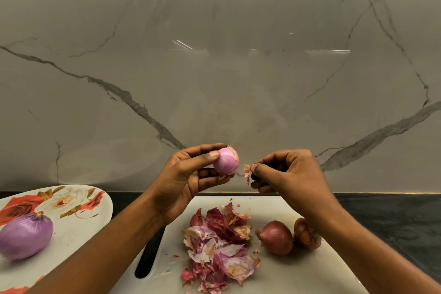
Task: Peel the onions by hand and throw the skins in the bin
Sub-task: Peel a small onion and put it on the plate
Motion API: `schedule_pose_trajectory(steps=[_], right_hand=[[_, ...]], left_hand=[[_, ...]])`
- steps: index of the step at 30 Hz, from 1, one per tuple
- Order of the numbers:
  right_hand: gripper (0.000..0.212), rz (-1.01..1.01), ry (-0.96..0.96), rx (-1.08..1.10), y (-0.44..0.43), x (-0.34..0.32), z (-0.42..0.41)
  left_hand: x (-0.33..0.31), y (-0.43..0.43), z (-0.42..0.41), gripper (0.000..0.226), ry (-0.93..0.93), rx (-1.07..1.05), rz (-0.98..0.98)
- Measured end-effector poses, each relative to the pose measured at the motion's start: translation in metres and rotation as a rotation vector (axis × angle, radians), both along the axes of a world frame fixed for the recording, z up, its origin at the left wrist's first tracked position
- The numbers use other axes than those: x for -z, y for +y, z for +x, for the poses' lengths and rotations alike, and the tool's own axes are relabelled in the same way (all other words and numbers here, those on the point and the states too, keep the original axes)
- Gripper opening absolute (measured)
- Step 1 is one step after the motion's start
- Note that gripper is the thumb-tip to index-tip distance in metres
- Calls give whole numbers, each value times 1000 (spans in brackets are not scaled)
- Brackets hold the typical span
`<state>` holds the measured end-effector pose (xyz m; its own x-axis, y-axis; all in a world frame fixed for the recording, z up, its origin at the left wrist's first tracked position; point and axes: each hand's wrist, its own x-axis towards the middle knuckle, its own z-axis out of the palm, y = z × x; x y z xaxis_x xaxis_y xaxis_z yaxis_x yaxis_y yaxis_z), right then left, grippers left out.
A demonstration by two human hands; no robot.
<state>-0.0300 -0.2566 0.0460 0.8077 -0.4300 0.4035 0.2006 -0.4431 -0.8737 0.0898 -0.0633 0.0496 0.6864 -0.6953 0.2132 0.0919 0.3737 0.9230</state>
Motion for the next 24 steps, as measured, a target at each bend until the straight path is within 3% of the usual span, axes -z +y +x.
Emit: schedule_pose_trajectory(steps=[4,8,15,21,24], right_hand=[[6,-14,37,-7,0,-1,1],[2,-60,136,-94,4,-1,-1],[26,-44,131,-147,8,0,-1],[55,-25,64,-218,14,-3,-3],[58,-84,41,-206,15,-1,-4]], left_hand=[[-1,0,-1,29,67,6,-17],[-1,-1,-3,44,60,10,-2],[1,-3,-2,47,55,12,3],[3,-3,-3,52,-89,-31,109],[3,-3,-4,50,-120,-25,119]])
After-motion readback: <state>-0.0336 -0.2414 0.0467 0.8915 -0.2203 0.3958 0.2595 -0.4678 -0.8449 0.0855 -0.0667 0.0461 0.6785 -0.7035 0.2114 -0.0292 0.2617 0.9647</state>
